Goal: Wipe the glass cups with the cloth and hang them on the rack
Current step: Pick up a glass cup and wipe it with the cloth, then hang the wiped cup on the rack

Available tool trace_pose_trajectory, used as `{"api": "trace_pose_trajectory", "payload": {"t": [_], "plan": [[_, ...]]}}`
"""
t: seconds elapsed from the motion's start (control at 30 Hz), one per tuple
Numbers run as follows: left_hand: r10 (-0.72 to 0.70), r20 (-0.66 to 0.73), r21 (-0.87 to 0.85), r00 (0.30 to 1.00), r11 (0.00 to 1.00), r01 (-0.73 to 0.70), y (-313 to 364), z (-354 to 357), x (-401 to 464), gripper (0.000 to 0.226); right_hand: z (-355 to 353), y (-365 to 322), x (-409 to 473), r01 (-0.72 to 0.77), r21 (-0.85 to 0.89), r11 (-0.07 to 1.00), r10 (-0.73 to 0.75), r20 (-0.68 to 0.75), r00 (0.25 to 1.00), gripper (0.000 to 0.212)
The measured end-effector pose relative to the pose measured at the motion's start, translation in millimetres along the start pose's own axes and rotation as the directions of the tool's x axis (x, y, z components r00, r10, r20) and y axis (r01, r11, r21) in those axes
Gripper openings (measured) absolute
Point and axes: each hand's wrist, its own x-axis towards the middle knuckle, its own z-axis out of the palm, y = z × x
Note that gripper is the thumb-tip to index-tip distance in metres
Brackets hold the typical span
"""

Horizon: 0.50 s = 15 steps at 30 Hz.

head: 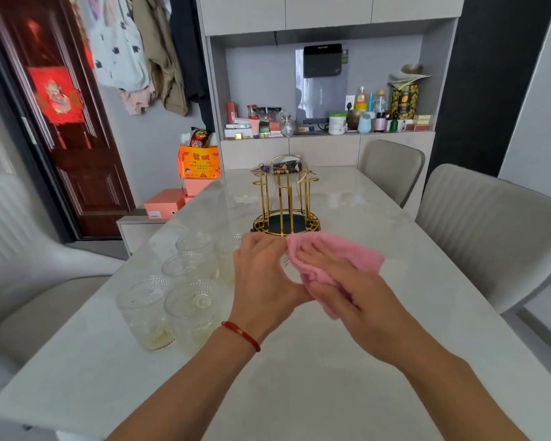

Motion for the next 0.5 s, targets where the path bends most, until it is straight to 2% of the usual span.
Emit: {"api": "trace_pose_trajectory", "payload": {"t": [0.07, 0.2, 0.3, 0.4, 0.5], "plan": [[-0.039, 0.027, -0.041, 0.999, 0.998, 0.04, -1, -9, 6, 0.071, -8, 3, -8, 0.062, -0.025, 0.998, -0.061, 0.038, 0.997, 0.045], [0.04, 0.125, -0.021, 0.991, 0.999, -0.038, 6, -12, 9, 0.062, -22, 14, -2, -0.014, -0.079, 0.997, 0.004, -0.123, 0.992, 0.035], [0.008, 0.146, -0.004, 0.989, 1.0, -0.008, 5, -17, 22, 0.058, -10, 6, 12, 0.021, -0.073, 0.997, -0.028, -0.097, 0.995, 0.041], [-0.061, 0.21, 0.003, 0.976, 0.998, 0.062, -1, -26, 37, 0.068, -9, 1, 11, 0.026, 0.026, 0.999, -0.023, -0.091, 0.996, 0.036], [-0.097, 0.204, 0.027, 0.974, 0.995, 0.094, -15, -26, 60, 0.064, -14, 15, 19, -0.02, 0.232, 0.972, 0.088, -0.287, 0.954, 0.026]]}}
